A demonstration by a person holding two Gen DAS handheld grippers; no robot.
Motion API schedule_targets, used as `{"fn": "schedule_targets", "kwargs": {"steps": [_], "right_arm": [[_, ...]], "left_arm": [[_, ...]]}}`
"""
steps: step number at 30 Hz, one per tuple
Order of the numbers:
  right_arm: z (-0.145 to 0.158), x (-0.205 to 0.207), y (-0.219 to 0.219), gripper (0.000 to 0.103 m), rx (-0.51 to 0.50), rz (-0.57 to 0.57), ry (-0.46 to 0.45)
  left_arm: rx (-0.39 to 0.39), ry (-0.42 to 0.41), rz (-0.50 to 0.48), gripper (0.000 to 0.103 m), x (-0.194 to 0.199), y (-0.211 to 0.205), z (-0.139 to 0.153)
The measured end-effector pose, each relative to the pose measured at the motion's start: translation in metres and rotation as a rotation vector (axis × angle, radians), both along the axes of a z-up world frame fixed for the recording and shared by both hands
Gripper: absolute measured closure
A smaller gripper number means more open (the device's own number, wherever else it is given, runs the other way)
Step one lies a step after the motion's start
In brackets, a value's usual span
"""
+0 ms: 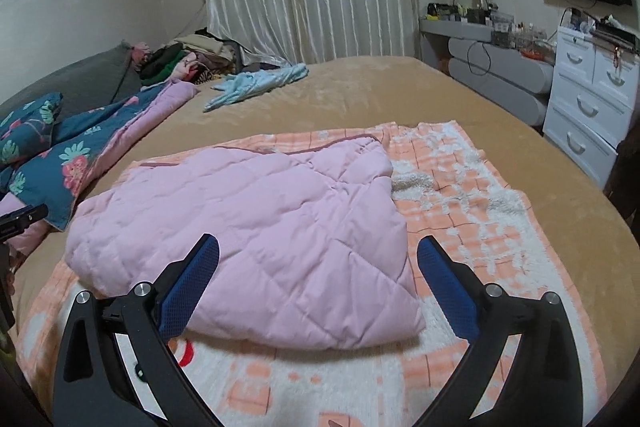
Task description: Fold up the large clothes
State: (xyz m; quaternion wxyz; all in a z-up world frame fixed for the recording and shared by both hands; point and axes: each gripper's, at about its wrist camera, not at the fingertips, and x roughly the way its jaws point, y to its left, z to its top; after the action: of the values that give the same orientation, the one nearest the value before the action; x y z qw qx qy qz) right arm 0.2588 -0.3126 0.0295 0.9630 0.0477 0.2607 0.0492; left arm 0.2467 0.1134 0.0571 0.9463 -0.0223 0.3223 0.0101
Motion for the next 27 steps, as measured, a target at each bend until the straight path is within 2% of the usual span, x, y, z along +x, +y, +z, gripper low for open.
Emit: {"fn": "schedule_targets", "kwargs": {"steps": [11, 20, 27], "right_arm": [[0.014, -0.049, 0.017, 0.004, -0.036, 0.022, -0.016], [-0.013, -0.064, 0.032, 0.004, -0.025, 0.041, 0.043], [-0.031, -0.076, 0.034, 0.004, 0.022, 0.029, 0.076]], "left_arm": [[-0.047, -0.01, -0.001, 0.009, -0.055, -0.003, 0.009], [-0.091, 0.07, 0.001, 0.009, -0.073, -0.004, -0.026], [-0.105, 0.098, 0.007, 0.009, -0.089, -0.011, -0.046]]}}
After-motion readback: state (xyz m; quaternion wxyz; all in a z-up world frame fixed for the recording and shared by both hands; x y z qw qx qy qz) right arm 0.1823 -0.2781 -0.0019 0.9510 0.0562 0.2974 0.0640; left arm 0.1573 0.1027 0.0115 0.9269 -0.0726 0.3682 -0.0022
